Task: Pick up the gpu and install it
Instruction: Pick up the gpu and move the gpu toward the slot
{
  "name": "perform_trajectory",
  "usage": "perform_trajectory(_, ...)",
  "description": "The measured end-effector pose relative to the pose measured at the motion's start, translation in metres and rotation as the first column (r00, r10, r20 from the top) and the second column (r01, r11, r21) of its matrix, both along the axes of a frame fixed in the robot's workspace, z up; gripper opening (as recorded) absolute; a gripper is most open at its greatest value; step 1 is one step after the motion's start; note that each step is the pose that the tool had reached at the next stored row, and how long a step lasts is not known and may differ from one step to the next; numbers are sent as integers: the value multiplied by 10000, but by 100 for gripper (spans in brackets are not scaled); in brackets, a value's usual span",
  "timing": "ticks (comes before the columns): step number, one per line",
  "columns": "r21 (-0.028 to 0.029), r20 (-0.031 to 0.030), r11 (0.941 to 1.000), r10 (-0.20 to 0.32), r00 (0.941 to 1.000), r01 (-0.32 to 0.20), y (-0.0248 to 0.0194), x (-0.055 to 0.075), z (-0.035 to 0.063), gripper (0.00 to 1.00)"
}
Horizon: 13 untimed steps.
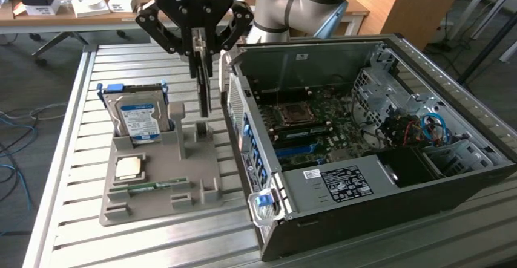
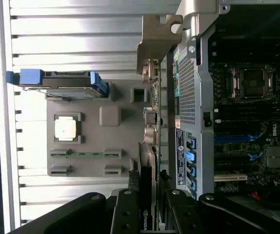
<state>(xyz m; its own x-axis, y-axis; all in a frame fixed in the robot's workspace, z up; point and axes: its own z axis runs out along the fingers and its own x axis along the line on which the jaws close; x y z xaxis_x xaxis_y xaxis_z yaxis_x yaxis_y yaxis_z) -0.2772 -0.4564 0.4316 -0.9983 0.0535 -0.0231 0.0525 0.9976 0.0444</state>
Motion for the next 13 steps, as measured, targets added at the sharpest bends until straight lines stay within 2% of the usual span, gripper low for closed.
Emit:
perform_trajectory(7, 0, 0, 10000, 1, 10000, -1, 0, 3, 21, 26)
perform_trajectory(9, -1, -1, 10000, 0, 10000, 0, 0, 40, 22, 26)
perform_trajectory(11, 0, -4, 10000, -1, 10000, 1, 0, 256, 21, 26)
perform_trajectory(13, 1, -5, 10000, -1, 10000, 1, 0, 325, 21, 26)
